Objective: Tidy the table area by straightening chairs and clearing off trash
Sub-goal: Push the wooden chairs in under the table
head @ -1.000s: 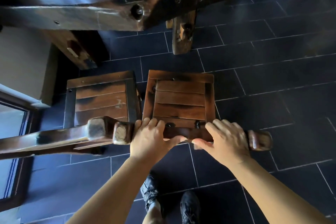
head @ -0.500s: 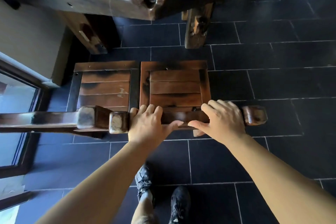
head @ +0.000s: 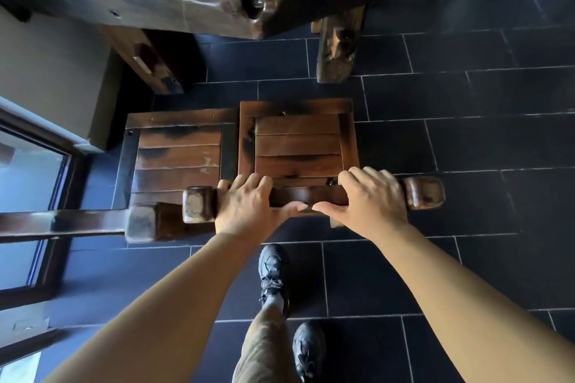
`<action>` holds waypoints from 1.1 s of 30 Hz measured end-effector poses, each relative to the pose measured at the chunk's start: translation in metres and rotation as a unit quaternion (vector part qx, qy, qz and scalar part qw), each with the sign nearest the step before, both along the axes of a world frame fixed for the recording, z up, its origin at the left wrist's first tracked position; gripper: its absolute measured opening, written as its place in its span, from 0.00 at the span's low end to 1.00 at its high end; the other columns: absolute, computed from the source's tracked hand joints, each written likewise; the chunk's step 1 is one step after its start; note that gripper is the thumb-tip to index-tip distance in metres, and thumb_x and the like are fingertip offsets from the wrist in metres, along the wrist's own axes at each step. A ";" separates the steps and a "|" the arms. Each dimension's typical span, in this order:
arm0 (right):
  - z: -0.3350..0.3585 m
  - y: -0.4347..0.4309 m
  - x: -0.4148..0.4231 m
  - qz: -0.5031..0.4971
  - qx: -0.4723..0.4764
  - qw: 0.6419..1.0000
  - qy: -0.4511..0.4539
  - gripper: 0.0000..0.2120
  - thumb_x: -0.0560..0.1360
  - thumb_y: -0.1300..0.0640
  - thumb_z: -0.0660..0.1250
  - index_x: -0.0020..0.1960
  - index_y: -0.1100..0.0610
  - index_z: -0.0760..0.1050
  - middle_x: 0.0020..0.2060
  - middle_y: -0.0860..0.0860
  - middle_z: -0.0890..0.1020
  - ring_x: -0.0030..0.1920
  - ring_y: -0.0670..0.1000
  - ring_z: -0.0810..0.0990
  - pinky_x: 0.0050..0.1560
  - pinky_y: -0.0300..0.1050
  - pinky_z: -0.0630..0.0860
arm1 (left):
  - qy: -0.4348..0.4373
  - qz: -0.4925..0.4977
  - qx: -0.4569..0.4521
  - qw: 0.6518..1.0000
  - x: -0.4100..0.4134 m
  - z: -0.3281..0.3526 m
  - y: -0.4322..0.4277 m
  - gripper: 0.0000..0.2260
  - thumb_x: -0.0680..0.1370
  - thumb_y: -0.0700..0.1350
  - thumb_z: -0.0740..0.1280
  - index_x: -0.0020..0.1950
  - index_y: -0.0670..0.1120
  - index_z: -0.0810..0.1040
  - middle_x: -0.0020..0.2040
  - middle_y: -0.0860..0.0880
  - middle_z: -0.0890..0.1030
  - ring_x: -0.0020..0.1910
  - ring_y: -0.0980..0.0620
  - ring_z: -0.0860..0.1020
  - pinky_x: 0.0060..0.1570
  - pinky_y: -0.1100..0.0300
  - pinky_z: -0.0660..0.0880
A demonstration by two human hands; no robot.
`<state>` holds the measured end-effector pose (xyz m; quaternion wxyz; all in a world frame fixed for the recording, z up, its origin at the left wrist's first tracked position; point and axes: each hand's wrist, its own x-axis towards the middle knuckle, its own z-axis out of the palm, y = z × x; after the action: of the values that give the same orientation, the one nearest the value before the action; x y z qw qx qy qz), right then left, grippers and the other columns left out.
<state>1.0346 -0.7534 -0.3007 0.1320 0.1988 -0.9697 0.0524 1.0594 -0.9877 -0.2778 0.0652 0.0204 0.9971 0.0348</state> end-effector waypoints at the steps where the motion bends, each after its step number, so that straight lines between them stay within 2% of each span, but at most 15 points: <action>1: 0.000 -0.001 -0.008 0.000 0.002 1.000 -0.002 0.35 0.72 0.23 0.55 0.39 0.56 0.73 0.33 0.51 0.76 0.36 0.56 0.76 0.40 0.51 0.70 | -0.004 -0.001 -0.005 1.000 -0.009 0.001 -0.001 0.38 0.68 0.80 0.46 0.46 0.50 0.76 0.49 0.53 0.80 0.54 0.47 0.76 0.56 0.46 0.65; 4: 0.000 -0.004 -0.034 -0.006 0.009 1.000 -0.007 0.35 0.72 0.22 0.53 0.39 0.55 0.73 0.33 0.50 0.77 0.37 0.56 0.77 0.41 0.52 0.70 | -0.012 -0.006 -0.014 1.000 -0.036 0.001 -0.005 0.38 0.68 0.80 0.45 0.49 0.51 0.77 0.52 0.53 0.80 0.57 0.48 0.75 0.60 0.47 0.63; 9: 0.001 -0.008 -0.082 -0.006 0.021 1.000 -0.008 0.35 0.73 0.22 0.52 0.40 0.55 0.74 0.34 0.50 0.77 0.37 0.56 0.77 0.42 0.52 0.71 | -0.009 -0.014 -0.026 1.000 -0.084 0.000 -0.009 0.39 0.68 0.80 0.43 0.51 0.51 0.77 0.53 0.53 0.81 0.56 0.48 0.76 0.58 0.47 0.64; 15: 0.000 -0.014 -0.142 -0.008 0.024 1.000 0.010 0.34 0.72 0.23 0.54 0.39 0.55 0.73 0.33 0.50 0.77 0.37 0.56 0.77 0.42 0.51 0.71 | -0.002 -0.017 -0.017 1.000 -0.144 0.001 -0.016 0.42 0.67 0.80 0.37 0.51 0.51 0.77 0.52 0.53 0.81 0.55 0.47 0.77 0.58 0.46 0.65; 21: -0.001 -0.018 -0.194 -0.006 0.021 1.000 0.015 0.37 0.73 0.23 0.47 0.39 0.56 0.73 0.34 0.51 0.77 0.37 0.56 0.78 0.42 0.52 0.72 | 0.006 -0.018 -0.021 1.000 -0.198 -0.001 -0.020 0.41 0.68 0.80 0.39 0.48 0.51 0.77 0.50 0.54 0.81 0.53 0.48 0.77 0.59 0.46 0.65; 27: 0.000 -0.019 -0.231 0.009 0.027 0.999 0.026 0.35 0.74 0.24 0.50 0.40 0.56 0.74 0.34 0.51 0.77 0.36 0.56 0.78 0.41 0.51 0.71 | -0.003 -0.012 -0.023 1.000 -0.230 0.002 -0.019 0.41 0.68 0.80 0.38 0.50 0.52 0.76 0.51 0.54 0.80 0.55 0.48 0.76 0.61 0.47 0.64; 33: -0.001 -0.022 -0.265 0.002 0.026 0.999 0.033 0.36 0.74 0.24 0.50 0.39 0.56 0.73 0.33 0.51 0.78 0.36 0.56 0.78 0.41 0.51 0.71 | 0.009 -0.024 -0.034 0.999 -0.268 -0.003 -0.023 0.39 0.69 0.79 0.39 0.50 0.52 0.75 0.51 0.54 0.80 0.54 0.48 0.77 0.60 0.46 0.65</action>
<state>0.7696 -0.7759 -0.3014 0.1582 0.2053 -0.9656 0.0207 0.7915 -1.0107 -0.2807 0.0581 0.0425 0.9974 -0.0012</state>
